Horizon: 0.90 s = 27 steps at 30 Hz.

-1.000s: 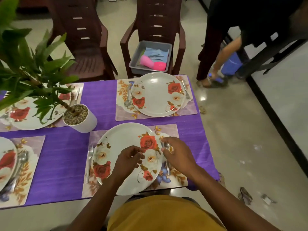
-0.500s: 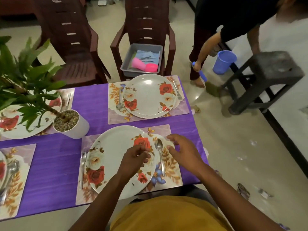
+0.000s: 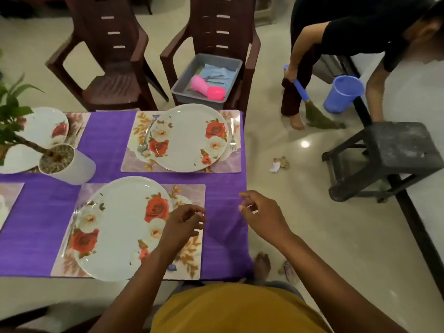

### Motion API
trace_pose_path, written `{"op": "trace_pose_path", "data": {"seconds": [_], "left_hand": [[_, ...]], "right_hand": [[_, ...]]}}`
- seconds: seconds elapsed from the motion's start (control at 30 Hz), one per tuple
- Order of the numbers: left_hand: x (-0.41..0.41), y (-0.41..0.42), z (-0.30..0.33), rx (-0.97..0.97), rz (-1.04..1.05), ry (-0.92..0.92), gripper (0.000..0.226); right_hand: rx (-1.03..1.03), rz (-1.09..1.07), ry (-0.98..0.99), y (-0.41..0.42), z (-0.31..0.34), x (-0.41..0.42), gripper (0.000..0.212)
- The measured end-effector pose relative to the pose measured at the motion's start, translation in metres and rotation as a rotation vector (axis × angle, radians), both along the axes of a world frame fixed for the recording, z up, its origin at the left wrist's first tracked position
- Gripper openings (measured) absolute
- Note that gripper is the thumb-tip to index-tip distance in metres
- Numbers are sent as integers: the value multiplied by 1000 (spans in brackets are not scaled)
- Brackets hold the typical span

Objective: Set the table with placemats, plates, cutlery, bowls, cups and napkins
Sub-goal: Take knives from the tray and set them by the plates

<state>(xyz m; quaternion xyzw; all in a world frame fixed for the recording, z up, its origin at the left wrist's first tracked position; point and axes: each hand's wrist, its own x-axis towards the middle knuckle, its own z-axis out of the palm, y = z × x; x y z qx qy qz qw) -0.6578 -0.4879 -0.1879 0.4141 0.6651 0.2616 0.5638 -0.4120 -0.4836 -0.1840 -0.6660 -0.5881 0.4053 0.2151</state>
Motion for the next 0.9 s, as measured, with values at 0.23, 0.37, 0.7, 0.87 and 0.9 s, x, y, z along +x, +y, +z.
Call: {"op": "trace_pose_path", "data": {"seconds": [0.23, 0.37, 0.7, 0.87, 0.9], "left_hand": [[64, -9, 8, 10, 118, -11, 17], [87, -4, 6, 9, 127, -17, 15], [101, 18, 3, 2, 131, -15, 14], [87, 19, 1, 23, 128, -24, 14], [83, 18, 1, 29, 127, -30, 14]], "right_hand": [[0, 77, 3, 15, 2, 63, 26], [-8, 71, 7, 27, 4, 84, 24], [-40, 76, 0, 52, 4, 94, 23], [-70, 75, -25, 57, 7, 80, 24], [-68, 74, -28, 58, 8, 76, 24]]}}
